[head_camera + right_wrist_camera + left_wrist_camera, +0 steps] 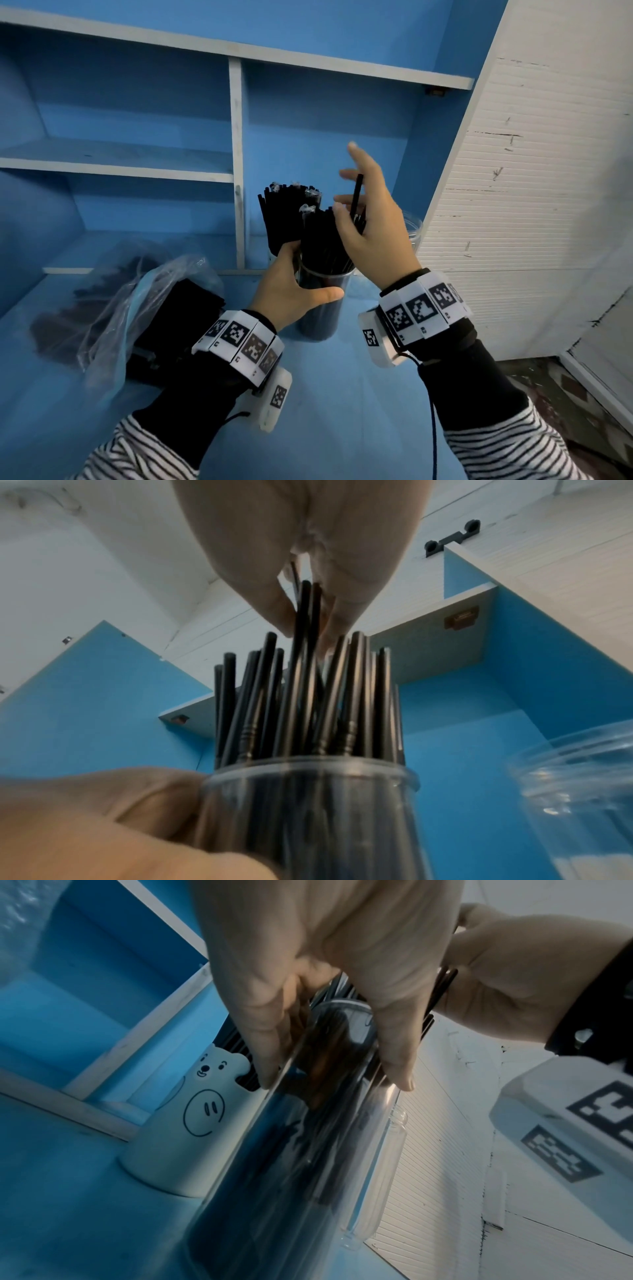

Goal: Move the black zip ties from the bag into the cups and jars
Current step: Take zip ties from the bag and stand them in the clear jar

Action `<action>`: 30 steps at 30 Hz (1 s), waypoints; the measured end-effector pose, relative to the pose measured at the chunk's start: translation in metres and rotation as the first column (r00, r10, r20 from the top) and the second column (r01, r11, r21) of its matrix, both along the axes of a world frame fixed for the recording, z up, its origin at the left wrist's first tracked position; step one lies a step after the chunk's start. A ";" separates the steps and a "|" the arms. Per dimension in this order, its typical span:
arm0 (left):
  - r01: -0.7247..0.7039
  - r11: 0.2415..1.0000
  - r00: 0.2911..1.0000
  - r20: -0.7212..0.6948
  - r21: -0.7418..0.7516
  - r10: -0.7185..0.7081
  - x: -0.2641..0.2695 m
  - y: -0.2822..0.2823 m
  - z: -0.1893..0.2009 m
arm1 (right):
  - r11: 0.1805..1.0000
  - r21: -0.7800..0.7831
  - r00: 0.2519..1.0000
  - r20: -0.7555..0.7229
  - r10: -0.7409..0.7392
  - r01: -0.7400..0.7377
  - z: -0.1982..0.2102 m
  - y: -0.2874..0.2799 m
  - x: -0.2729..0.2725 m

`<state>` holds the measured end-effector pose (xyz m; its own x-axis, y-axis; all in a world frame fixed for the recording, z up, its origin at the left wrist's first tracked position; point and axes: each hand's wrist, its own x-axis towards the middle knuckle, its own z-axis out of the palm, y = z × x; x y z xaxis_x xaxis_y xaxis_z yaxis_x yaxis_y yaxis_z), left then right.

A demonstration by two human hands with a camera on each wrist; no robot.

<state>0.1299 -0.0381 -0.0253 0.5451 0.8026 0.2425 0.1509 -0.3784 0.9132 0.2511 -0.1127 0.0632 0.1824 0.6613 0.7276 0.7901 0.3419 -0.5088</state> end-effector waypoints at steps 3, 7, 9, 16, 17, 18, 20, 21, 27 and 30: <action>-0.005 1.000 1.000 -0.005 0.008 0.005 0.000 -0.001 0.002 | 0.999 0.036 0.998 0.056 0.007 -0.009 -0.001 -0.001 -0.001; -0.002 1.000 1.000 0.019 -0.018 0.002 0.001 0.001 0.000 | 0.977 -0.145 0.961 0.252 -0.115 0.155 -0.012 0.007 0.003; -0.001 1.000 1.000 0.029 -0.020 0.002 0.001 0.001 -0.001 | 0.971 -0.182 0.963 0.247 -0.110 0.157 -0.017 0.006 0.002; 0.042 0.999 0.999 -0.021 -0.027 -0.043 0.003 -0.003 0.003 | 0.957 -0.248 0.937 0.346 -0.055 0.148 -0.024 0.009 0.005; 0.067 0.997 0.996 -0.054 -0.025 -0.068 0.001 -0.004 0.007 | 0.961 -0.238 0.939 0.339 -0.057 0.144 -0.023 0.010 0.005; 0.094 0.995 0.992 -0.085 -0.023 -0.096 -0.002 -0.004 0.011 | 0.965 -0.219 0.941 0.334 -0.063 0.142 -0.022 0.010 0.006; 0.119 0.993 0.982 -0.142 -0.017 -0.120 -0.011 -0.006 0.019 | 0.975 -0.157 0.938 0.333 -0.099 0.159 -0.020 0.008 0.004; 0.106 0.994 0.980 -0.169 -0.006 -0.106 -0.017 -0.009 0.023 | 0.980 -0.115 0.940 0.322 -0.115 0.160 -0.018 0.006 0.001; -0.087 0.979 0.984 -0.139 0.185 0.114 -0.083 -0.015 0.041 | 0.978 0.210 0.980 0.193 -0.047 0.006 -0.008 -0.014 -0.041; -0.199 0.914 0.963 -0.102 0.353 0.250 -0.124 -0.009 0.048 | 0.971 0.219 0.991 0.115 0.068 -0.092 -0.020 -0.012 -0.066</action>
